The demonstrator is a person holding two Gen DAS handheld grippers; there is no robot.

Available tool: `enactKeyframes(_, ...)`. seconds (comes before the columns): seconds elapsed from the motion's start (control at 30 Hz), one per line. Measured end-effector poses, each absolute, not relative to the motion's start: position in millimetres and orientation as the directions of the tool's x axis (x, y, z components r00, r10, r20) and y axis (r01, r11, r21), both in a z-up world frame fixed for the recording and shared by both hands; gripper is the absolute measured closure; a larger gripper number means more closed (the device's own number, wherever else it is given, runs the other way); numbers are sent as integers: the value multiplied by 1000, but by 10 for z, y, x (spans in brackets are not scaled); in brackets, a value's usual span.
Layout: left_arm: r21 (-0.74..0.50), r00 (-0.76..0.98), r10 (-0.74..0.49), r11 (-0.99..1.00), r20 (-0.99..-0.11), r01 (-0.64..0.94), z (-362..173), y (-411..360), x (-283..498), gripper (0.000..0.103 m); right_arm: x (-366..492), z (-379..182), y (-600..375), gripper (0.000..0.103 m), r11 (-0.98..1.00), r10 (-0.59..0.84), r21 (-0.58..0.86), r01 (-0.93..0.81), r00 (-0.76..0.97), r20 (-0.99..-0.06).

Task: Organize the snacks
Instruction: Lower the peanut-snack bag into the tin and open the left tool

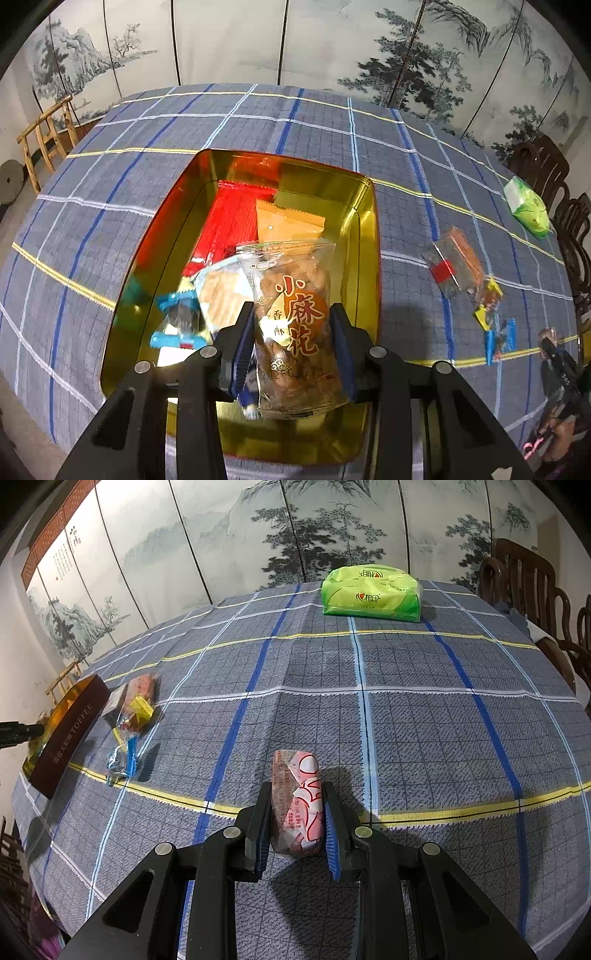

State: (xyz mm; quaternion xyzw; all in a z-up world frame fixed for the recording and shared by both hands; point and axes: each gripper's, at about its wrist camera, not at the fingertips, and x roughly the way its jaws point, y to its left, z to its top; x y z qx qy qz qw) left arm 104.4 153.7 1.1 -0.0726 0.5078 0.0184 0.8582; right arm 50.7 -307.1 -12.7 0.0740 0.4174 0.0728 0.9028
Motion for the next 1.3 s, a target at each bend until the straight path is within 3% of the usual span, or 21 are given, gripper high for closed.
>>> enactKeyframes(1.3,-8,492,39,996,-870,-93,-183,1330,1156,66,509,-134,-3070,78,980,186,186,-68,642,-744)
